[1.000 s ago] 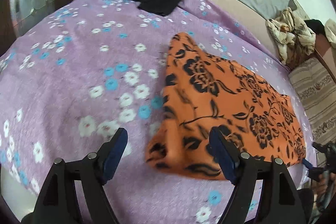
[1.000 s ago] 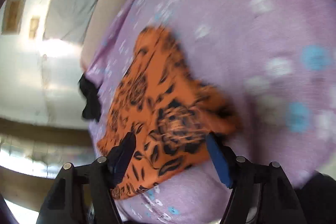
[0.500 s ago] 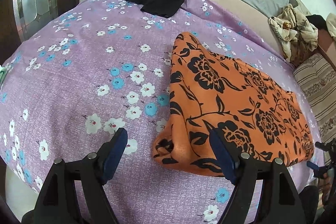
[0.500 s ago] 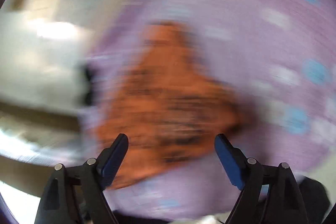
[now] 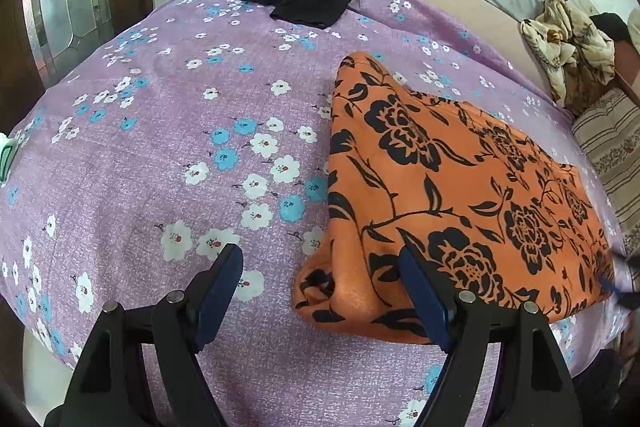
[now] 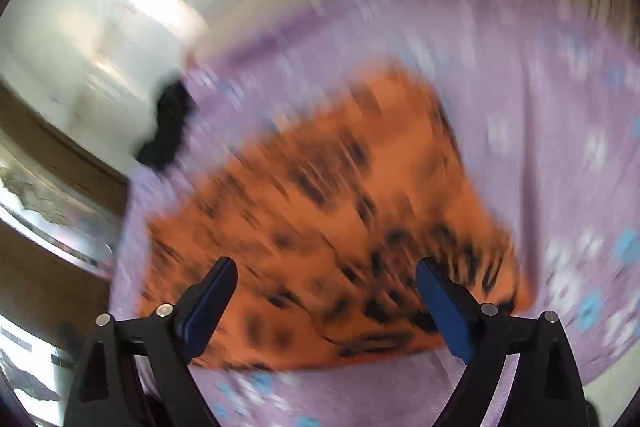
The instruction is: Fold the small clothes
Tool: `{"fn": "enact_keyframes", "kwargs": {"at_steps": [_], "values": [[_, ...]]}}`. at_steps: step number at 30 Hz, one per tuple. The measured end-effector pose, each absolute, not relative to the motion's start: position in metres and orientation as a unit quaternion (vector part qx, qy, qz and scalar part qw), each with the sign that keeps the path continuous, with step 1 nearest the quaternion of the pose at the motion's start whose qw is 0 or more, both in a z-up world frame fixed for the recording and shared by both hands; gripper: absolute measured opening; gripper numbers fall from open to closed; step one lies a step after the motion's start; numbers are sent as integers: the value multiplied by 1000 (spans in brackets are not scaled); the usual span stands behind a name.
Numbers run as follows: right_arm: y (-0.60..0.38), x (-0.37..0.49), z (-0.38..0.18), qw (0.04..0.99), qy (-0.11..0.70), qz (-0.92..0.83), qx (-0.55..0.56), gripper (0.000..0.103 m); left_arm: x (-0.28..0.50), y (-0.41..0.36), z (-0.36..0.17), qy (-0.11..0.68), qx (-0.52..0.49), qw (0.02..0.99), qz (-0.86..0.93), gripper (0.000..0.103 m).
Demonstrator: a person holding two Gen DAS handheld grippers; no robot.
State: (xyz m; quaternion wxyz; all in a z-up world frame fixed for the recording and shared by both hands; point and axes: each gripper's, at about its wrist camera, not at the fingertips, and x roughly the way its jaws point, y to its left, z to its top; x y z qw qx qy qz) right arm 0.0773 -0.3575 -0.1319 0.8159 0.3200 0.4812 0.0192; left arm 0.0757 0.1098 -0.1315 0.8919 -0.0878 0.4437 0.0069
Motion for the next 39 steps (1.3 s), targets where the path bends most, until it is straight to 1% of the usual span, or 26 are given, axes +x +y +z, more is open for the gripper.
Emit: {"fn": "enact_keyframes", "kwargs": {"at_steps": [1,4,8,10,12,13,14,18,22,28,33,36,39], "values": [[-360,70,-127,829,453,21,326,92,76,111,-132,444,-89,892,8,81],[-351,73,-109,833,471,3,290,92,76,113,-133,443,-92,891,12,81],[-334,86,-84,859,437,40,264,92,78,113,-134,446,-95,890,12,81],[-333,90,-88,857,440,47,264,93,78,111,-134,446,-89,891,12,81],[-340,98,-117,840,468,35,270,93,78,111,-134,446,-90,890,11,81],[-347,96,-129,832,470,36,292,93,78,112,-134,447,-91,890,10,81],[-352,90,-125,837,449,39,310,93,78,112,-134,447,-92,890,10,81],[-353,77,-105,840,451,11,302,93,78,113,-135,449,-93,888,12,81],[-359,37,-106,822,447,24,352,93,76,113,-132,440,-90,893,14,81],[-364,11,-143,770,462,26,440,93,75,104,-130,439,-72,896,14,81],[-394,31,-149,766,420,4,486,93,72,86,-120,438,-45,898,3,81],[-413,40,-159,744,395,-20,538,93,71,77,-114,436,-42,899,2,81],[-418,47,-160,745,387,-25,542,92,74,66,-112,445,-41,895,0,81]]}}
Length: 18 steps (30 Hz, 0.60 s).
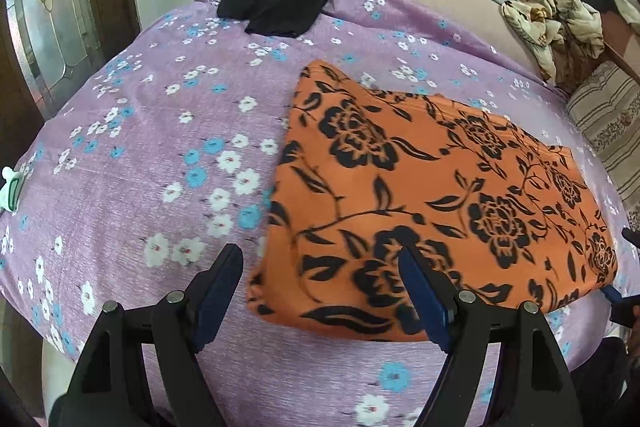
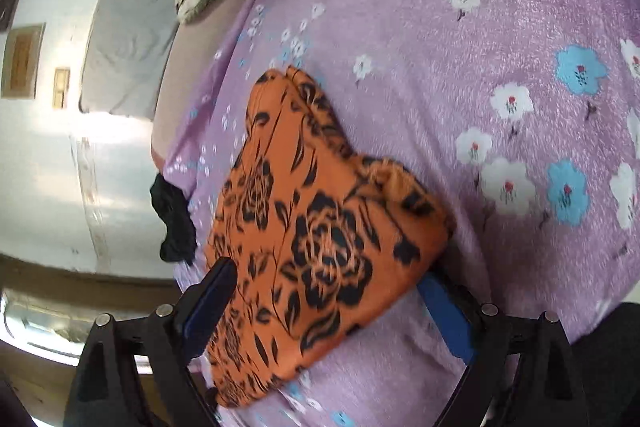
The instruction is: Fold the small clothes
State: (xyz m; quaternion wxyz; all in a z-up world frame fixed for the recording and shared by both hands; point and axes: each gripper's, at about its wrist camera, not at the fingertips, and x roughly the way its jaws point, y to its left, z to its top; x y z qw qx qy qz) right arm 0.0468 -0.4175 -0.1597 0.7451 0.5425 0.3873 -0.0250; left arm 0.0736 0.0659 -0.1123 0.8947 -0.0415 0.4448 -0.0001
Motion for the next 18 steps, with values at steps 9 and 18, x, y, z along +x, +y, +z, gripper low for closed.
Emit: {"fn": "enact_keyframes", "kwargs": {"at_steps": [9,18], "values": [[-439,46,-168,760,418,-21,498,23,85,23,-108,454,-22,891,8,81],[-432,49,-148,783,400,4,476,82,98,-6,-95,435,-42,899,0,81]]}}
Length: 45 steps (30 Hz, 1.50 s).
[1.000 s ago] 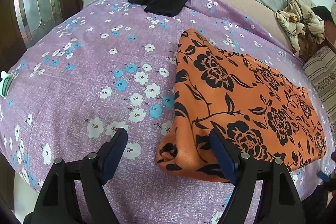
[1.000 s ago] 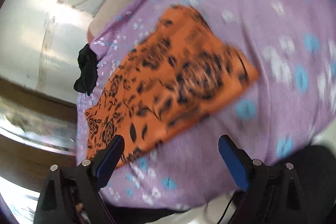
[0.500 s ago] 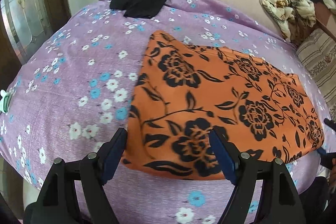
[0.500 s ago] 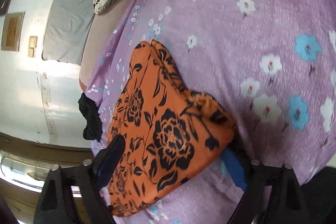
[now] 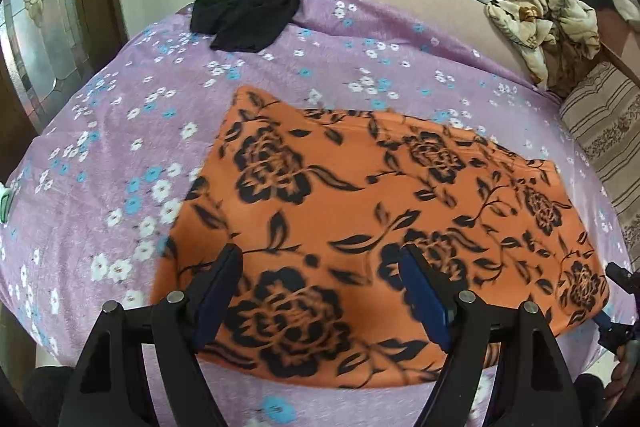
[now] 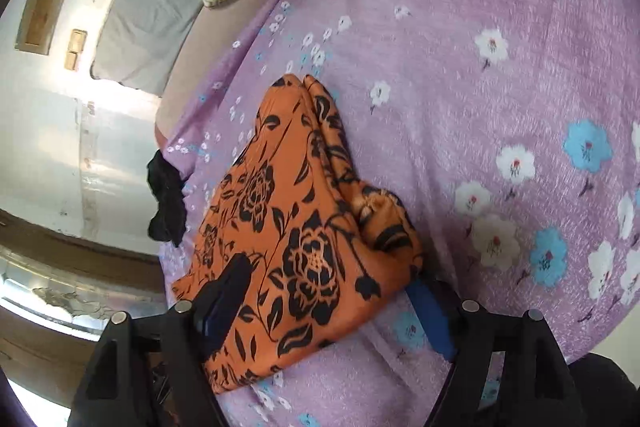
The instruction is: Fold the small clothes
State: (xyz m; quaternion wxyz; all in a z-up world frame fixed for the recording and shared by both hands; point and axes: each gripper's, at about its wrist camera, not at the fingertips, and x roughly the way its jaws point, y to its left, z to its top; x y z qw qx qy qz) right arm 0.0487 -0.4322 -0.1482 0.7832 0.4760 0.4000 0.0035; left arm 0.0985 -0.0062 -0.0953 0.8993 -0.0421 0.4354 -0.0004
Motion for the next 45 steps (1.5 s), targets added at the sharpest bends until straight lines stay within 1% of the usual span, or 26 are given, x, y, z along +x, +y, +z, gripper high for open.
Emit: {"fn": "enact_keyframes", "kwargs": {"at_steps": [1,2,3,4,5,6,8,9,11,12,13,14,16,17,22,24,25,26,27,30,33,40,42,43,44,45], "values": [[-432,51,-149,783,400,1,476,82,101,-10,-96,435,-41,899,-2,81],[-433,53,-152,783,401,-4,475,80,102,-13,-98,435,-38,900,-4,81],[-432,56,-155,785,402,-4,472,70,105,-19,-103,438,-30,899,-6,81],[-432,58,-156,788,407,-8,462,59,107,-23,-109,448,-19,894,-7,81],[-431,61,-158,790,418,-15,448,29,110,-27,-117,462,-6,887,-5,81],[-431,63,-163,784,427,-15,449,23,112,-29,-124,473,3,881,-2,81],[-432,62,-160,787,429,-19,443,19,118,-30,-140,502,22,865,5,81],[-429,61,-154,793,430,-24,432,19,116,-28,-138,495,14,869,2,81],[-425,60,-144,803,426,-28,416,19,113,-23,-132,488,1,873,-2,81],[-423,61,-142,805,428,-24,411,23,112,-20,-129,485,-5,874,-7,81],[-422,62,-143,802,431,-31,413,23,112,-17,-128,482,-8,876,-7,81],[-423,61,-145,798,432,-36,420,28,112,-15,-129,483,-9,875,-6,81],[-424,60,-148,790,429,-35,438,58,114,-11,-136,494,-9,870,-3,81],[-422,59,-146,792,419,-37,443,78,113,-10,-138,492,-12,871,-7,83],[-408,66,-134,810,425,-44,402,78,114,-10,-135,487,-10,873,-15,84],[-405,69,-133,815,427,-51,388,75,115,-9,-135,487,-17,873,-18,84],[-405,70,-135,814,430,-54,386,72,115,-9,-135,487,-17,873,-18,84],[-405,71,-139,810,437,-58,387,58,116,-8,-136,487,-15,873,-18,84],[-406,72,-145,805,445,-64,387,47,115,-9,-137,487,-12,873,-19,84],[-409,70,-148,808,443,-65,383,41,118,-8,-137,487,-11,873,-20,85],[-410,71,-148,809,446,-60,377,38,117,-10,-137,488,-8,873,-19,85],[-412,69,-149,809,439,-54,387,37,114,-13,-133,489,-4,872,-12,84],[-413,68,-148,804,436,-41,403,41,110,-13,-122,471,-8,882,-10,85],[-414,69,-148,801,437,-38,408,47,109,-14,-118,464,-8,886,-11,85],[-415,68,-148,800,433,-31,415,59,108,-16,-115,458,-9,889,-13,85],[-414,69,-147,801,427,-24,418,63,109,-20,-115,455,-8,890,-19,85]]}}
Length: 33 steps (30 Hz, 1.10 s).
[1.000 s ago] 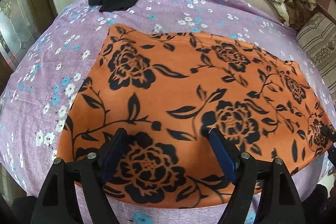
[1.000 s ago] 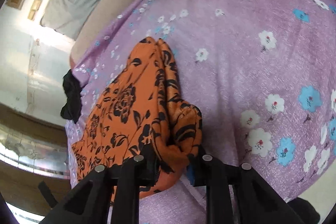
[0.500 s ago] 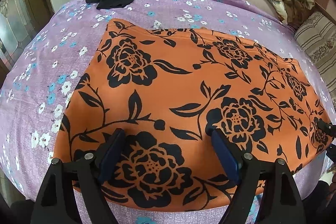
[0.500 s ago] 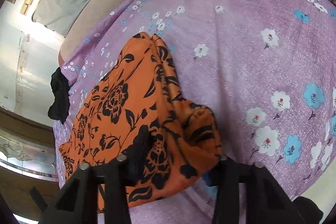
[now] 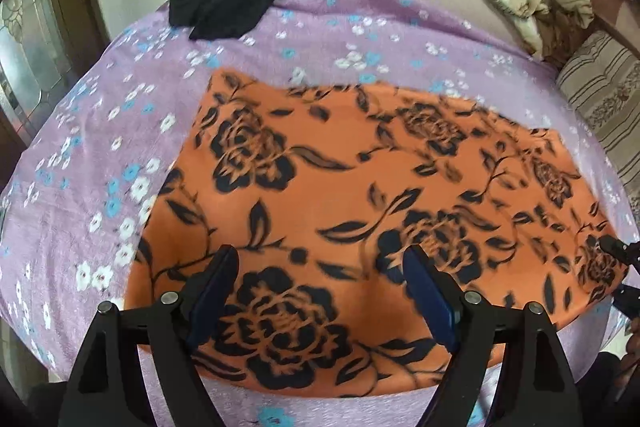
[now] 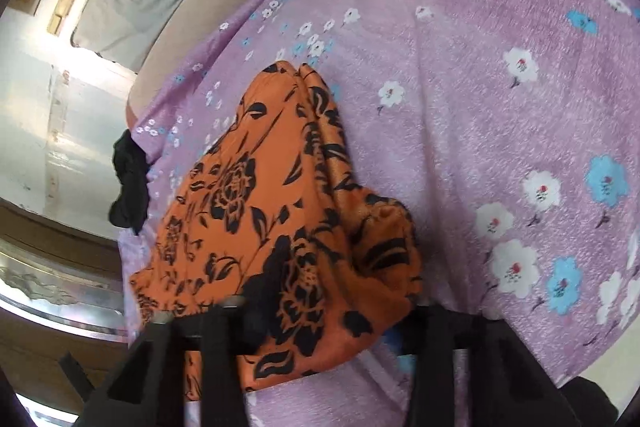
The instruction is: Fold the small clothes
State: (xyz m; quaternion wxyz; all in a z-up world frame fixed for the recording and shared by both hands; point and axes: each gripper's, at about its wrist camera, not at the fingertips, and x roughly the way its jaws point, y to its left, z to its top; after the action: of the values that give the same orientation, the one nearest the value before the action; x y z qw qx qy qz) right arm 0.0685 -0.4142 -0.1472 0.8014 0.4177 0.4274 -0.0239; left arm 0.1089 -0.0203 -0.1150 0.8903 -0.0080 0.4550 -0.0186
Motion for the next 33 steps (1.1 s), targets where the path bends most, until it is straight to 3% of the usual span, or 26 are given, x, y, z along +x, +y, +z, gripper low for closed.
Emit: {"fn": "enact_keyframes", "kwargs": {"at_steps": [4,5,6,9,17,21,33], "values": [[-414,69,-151,801,425,-27,421,62,119,-46,-145,496,49,867,-28,85],[-415,68,-152,800,427,-31,421,52,117,-47,-144,485,52,873,-25,88],[-416,69,-153,799,432,-36,416,32,115,-47,-142,479,52,876,-19,88],[-422,67,-157,796,435,-32,420,22,116,-43,-140,488,41,872,-25,88],[-426,61,-159,792,422,-24,440,21,110,-39,-117,456,17,889,-27,88],[-427,61,-159,786,426,-23,447,26,117,-47,-144,501,43,864,-27,89],[-426,66,-159,780,441,-24,443,30,109,-43,-131,488,26,872,-29,90]]}}
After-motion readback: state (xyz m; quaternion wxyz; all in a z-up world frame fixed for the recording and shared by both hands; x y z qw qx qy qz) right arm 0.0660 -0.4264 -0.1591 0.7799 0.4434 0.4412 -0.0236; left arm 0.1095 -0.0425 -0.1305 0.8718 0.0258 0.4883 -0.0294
